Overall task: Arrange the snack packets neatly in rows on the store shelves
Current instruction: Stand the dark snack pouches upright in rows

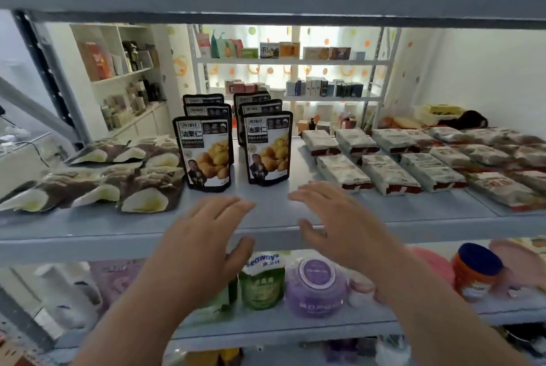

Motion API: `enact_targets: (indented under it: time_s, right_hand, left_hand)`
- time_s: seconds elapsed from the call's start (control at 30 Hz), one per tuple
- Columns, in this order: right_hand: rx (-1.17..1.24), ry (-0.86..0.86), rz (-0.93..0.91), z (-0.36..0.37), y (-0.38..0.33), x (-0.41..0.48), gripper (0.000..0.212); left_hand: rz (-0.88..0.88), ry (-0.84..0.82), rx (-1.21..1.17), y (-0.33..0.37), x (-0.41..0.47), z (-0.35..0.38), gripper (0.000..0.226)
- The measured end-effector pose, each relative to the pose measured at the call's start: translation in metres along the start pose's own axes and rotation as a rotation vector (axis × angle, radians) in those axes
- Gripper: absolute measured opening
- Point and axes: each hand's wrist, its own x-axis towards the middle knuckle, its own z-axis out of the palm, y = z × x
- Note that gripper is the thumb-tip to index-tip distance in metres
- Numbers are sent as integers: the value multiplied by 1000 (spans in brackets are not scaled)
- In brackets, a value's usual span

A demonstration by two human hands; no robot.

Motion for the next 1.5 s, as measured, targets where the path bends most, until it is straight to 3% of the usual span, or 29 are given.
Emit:
enact_targets:
  time_s: [0.23, 0.33, 0.43, 0.6, 0.7, 0.83, 0.97, 1.17, 1.5]
  right_hand:
    - [49, 38, -80, -56, 63, 122, 34]
    - [94, 102, -111, -70, 93, 182, 25]
    - [133, 85, -116, -72, 117, 241, 24]
    - [112, -127, -61, -49, 130, 317, 35]
    - [38, -207, -119, -34, 129, 345, 39]
    - [-12, -269, -123, -22, 124, 364, 39]
    - [-99, -272, -130, -15, 121, 370, 22]
    - [-166, -257, -86, -26, 137, 358, 18]
    - [-148, -236, -1, -39, 165, 336, 19]
  left_hand:
    - [132, 100, 98, -24, 113, -51, 44]
    - [104, 119, 89, -40, 166, -63, 36]
    - [33, 31, 98, -63, 222, -65, 28]
    - [28, -207, 164, -93, 290, -48, 27]
    - [66, -293, 197, -98, 312, -33, 30]
    - [113, -402, 308, -92, 334, -18, 39]
    - [146, -496, 368, -89, 346, -11, 33]
    - [155, -498, 240, -92, 355, 2, 14]
    - [240, -439, 154, -72, 365, 14, 10]
